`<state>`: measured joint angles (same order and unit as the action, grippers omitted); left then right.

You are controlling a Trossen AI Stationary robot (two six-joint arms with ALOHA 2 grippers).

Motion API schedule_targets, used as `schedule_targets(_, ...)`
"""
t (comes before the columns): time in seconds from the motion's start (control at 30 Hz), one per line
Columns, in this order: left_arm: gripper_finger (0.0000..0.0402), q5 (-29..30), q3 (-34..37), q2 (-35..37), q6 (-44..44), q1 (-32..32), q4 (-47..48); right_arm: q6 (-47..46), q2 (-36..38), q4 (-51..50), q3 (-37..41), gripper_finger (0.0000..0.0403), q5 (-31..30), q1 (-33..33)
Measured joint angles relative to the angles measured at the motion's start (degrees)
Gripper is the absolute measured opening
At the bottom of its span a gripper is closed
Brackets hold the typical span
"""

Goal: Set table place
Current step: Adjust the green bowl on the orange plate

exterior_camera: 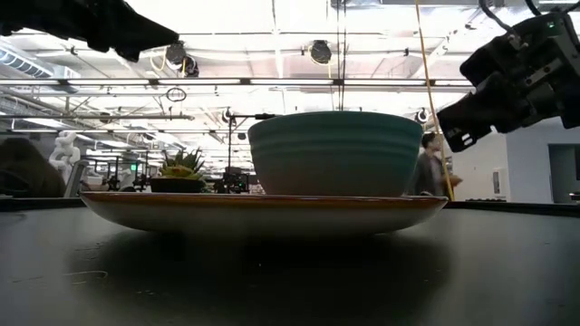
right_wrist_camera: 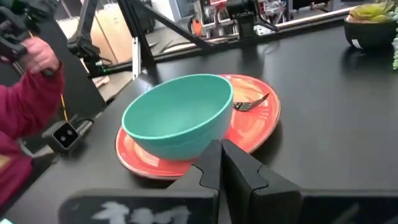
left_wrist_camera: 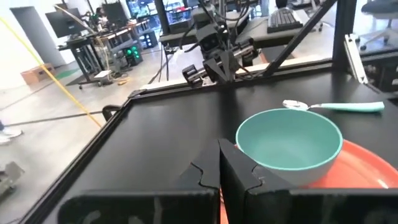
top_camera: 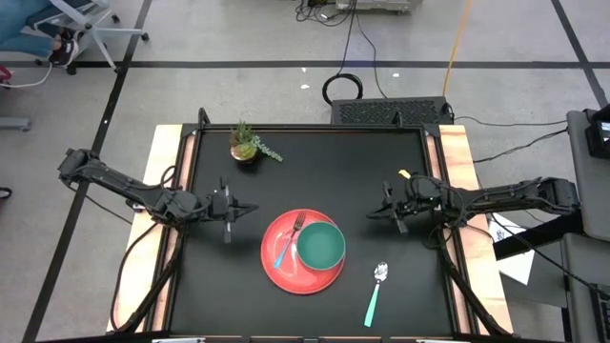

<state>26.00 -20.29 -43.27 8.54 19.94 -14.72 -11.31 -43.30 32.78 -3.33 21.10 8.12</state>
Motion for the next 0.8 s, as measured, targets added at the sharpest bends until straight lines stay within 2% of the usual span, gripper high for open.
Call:
schedule_targets(0.17, 0.0, 1.07, 0.5, 0.03, 1.75, 0.03, -0.39, -1.54, 0.02, 4.97, 0.01, 0.0004, 0.0, 0.01)
schedule_targets(0.3, 0.0, 1.09, 4.08, 1.5, 3.18, 0.07, -0.18, -3.08, -0.01, 8.08, -0.01, 0.0004, 0.02, 0.0)
schedule_targets(0.53, 0.0, 0.0, 13.33, 12.47, 1.81, 0.09, -6.64, -2.77, 0.02, 13.53, 0.0, 0.0004, 0.02, 0.0)
schedule_targets(0.7, 0.0, -0.46, 19.08, 20.97, 1.46, 0.09, -6.7, -0.2, 0.02, 13.8, -0.01, 0.0004, 0.02, 0.0)
schedule_targets(0.8, 0.0, -0.52, 19.71, 24.81, 1.65, 0.07, -3.7, 0.34, 0.02, 13.75, -0.01, 0.0004, 0.0, 0.0)
